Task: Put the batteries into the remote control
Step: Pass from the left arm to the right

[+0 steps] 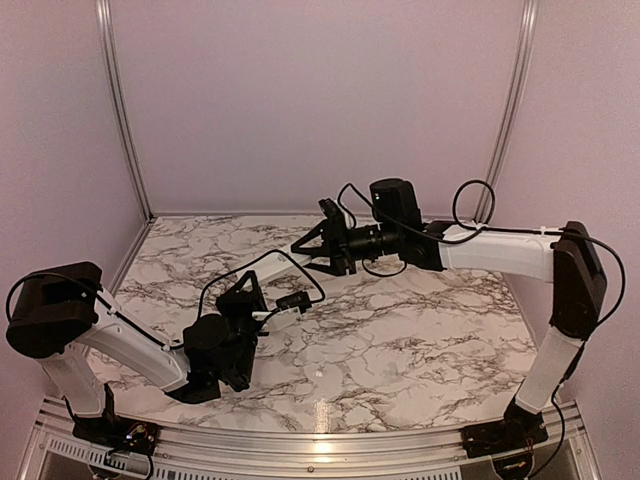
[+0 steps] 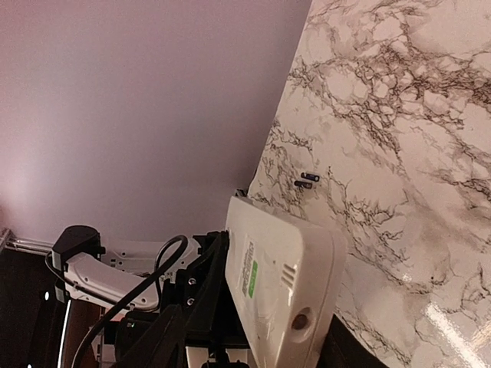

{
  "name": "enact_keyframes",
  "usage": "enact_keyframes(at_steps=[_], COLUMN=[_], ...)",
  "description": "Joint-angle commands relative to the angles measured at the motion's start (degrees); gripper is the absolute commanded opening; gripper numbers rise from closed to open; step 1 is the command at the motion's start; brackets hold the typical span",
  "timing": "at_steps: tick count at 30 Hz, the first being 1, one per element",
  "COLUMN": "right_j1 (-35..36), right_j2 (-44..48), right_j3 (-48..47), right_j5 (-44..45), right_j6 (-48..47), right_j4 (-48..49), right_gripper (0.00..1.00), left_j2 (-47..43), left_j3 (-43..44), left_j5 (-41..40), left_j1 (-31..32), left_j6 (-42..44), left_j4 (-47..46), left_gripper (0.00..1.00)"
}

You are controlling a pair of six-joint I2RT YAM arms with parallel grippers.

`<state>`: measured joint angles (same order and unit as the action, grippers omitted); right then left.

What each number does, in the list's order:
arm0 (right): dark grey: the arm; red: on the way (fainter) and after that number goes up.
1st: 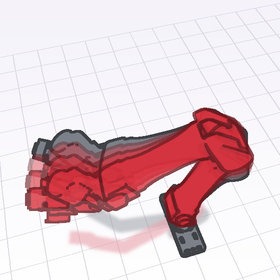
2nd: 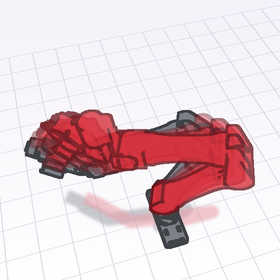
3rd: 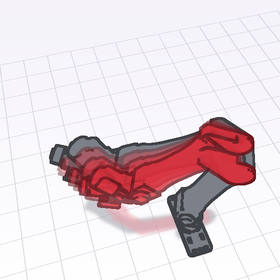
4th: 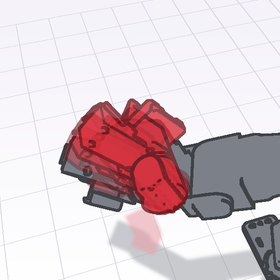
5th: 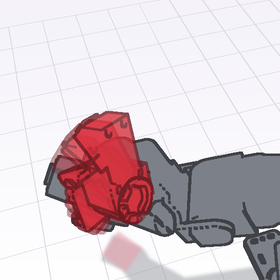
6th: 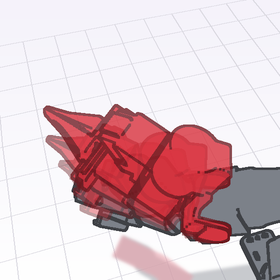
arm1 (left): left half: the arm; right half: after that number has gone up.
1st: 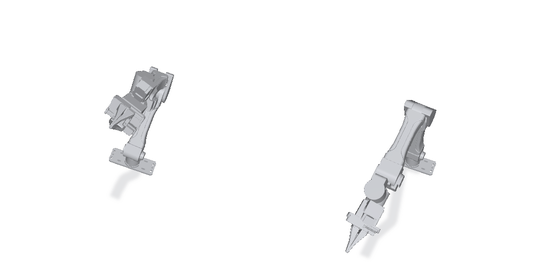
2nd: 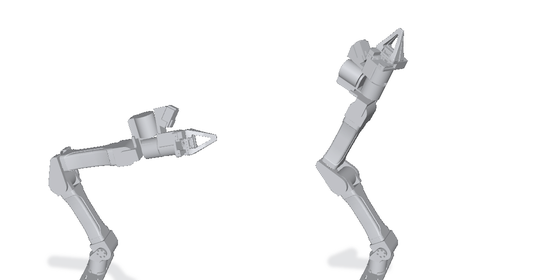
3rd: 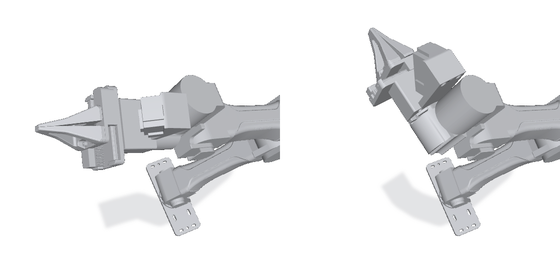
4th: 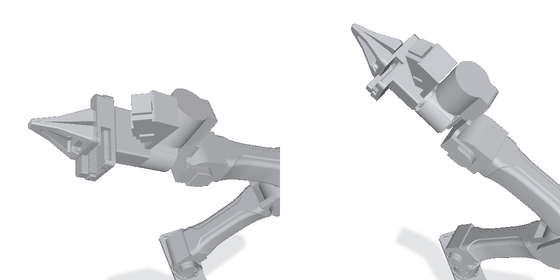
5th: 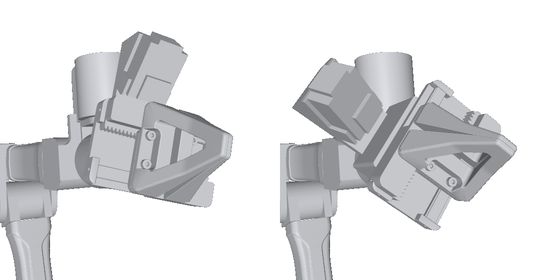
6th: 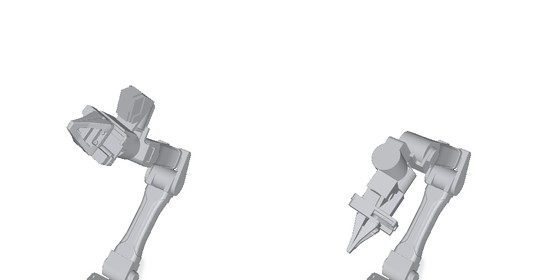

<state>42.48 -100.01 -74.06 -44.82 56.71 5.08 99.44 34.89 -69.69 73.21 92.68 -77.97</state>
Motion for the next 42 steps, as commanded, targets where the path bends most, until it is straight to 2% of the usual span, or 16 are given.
enact_keyframes(at_steps=[1, 7, 16, 18, 19, 21, 23, 29, 30, 33, 37, 42], right_j1=[0.94, 0.84, -0.35, -0.61, -0.70, -0.88, -1.16, -4.57, -5.32, -7.77, -10.80, -13.68], right_j2=[-1.67, -1.92, -2.30, -2.25, -2.15, -1.86, -1.45, 1.27, 1.85, 3.65, 5.63, 8.82], right_j3=[1.64, 1.51, 4.83, 5.41, 5.70, 6.02, 6.43, 7.55, 7.67, 8.23, 9.69, 10.36], right_j5=[-4.28, -3.27, -3.60, -3.75, -3.80, -3.91, -3.93, -3.52, -3.52, -3.10, -3.10, -2.92], right_j6=[7.13, 7.40, 10.76, 11.61, 11.94, 12.26, 12.26, 9.78, 8.97, 6.84, 5.19, 0.82], right_j4=[11.34, 11.19, 15.76, 16.98, 17.56, 18.17, 18.56, 16.65, 16.23, 14.69, 13.82, 10.13], right_gripper=[0.52, 0.48, 0.16, 0.09, 0.06, 0.01, 0.00, 0.00, 0.00, 0.00, 0.00, 0.00], left_j2=[0.45, 2.01, 2.37, 2.34, 2.23, 1.97, 1.37, -0.13, -0.50, -3.06, -8.76, -19.27], left_j3=[1.22, 1.77, 1.91, 2.21, 2.51, 2.89, 2.90, 1.68, 1.22, 0.26, 0.16, 3.25], left_j5=[2.62, 2.96, 3.94, 4.07, 4.03, 3.97, 4.11, 3.31, 3.32, 3.00, 3.71, 8.97], left_j1=[1.21, 1.50, 1.94, 1.94, 1.94, 2.02, 2.02, 2.57, 2.82, 3.13, 3.17, 2.71], left_j6=[2.30, 3.87, 5.22, 5.46, 5.65, 5.98, 5.99, 5.34, 4.47, -1.13, -13.36, -35.44], left_j4=[-17.11, -19.20, -20.70, -20.88, -20.90, -20.92, -20.83, -20.00, -19.14, -12.00, 4.41, 33.75], left_gripper=[0.00, 0.00, 0.00, 0.03, 0.08, 0.27, 0.43, 0.74, 0.77, 0.81, 0.85, 0.92])
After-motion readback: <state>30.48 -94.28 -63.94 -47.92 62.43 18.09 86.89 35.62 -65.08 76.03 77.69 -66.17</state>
